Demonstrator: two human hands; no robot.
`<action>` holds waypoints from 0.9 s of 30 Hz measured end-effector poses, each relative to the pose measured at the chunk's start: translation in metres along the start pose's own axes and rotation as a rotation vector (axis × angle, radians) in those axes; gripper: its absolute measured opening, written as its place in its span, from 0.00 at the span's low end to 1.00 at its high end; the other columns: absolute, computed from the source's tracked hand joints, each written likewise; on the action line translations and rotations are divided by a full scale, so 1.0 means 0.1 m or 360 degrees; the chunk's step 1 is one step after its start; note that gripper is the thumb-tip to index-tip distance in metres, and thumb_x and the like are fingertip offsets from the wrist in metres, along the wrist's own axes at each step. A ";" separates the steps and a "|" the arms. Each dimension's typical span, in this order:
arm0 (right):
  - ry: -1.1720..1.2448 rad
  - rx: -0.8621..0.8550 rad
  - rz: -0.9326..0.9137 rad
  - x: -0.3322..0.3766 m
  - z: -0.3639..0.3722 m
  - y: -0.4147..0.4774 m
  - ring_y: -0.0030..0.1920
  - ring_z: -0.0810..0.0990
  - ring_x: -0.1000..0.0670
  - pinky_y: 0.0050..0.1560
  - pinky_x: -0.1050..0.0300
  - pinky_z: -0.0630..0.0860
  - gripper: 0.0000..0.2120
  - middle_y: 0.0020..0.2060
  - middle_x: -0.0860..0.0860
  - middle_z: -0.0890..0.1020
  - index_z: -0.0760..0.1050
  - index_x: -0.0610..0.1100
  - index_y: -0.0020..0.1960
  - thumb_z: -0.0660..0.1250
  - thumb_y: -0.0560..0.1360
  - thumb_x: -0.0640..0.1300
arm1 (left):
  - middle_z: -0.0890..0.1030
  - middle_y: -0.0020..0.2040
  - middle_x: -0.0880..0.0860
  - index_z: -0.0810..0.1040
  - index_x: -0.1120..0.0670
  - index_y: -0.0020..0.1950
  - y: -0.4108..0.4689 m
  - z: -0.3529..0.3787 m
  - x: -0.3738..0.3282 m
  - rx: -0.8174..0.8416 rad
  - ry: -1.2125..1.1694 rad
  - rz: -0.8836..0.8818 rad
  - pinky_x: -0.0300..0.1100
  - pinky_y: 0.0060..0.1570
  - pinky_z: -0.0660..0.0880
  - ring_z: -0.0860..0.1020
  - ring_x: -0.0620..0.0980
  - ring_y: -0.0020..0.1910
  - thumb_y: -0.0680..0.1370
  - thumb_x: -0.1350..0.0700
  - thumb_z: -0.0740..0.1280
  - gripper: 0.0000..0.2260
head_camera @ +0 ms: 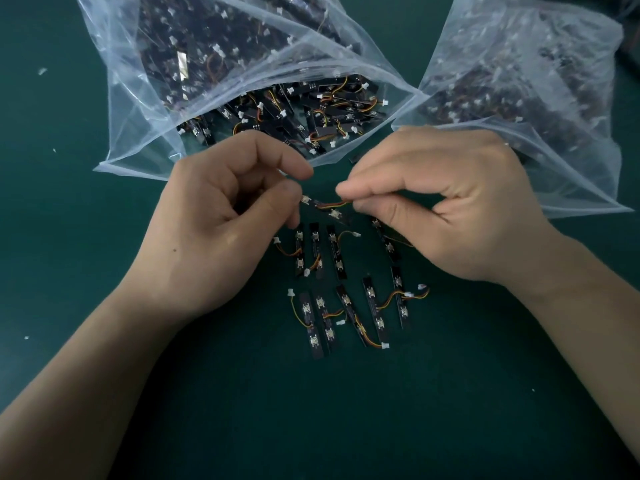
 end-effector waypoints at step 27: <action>0.0362 0.0141 0.0131 0.05 -0.01 0.02 0.45 0.86 0.47 0.46 0.54 0.79 0.07 0.44 0.49 0.87 0.84 0.46 0.48 0.77 0.76 0.35 | 0.84 0.37 0.49 0.78 0.48 0.59 -0.01 0.06 -0.06 0.0182 0.0007 -0.0004 0.31 0.34 0.68 0.72 0.43 0.29 0.84 0.50 0.64 0.06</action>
Point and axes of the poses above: each hand's wrist, its own y-axis towards the middle knuckle, its own z-axis out of the palm, x = y × z, the point moved 2 cm from there along y, towards the middle knuckle
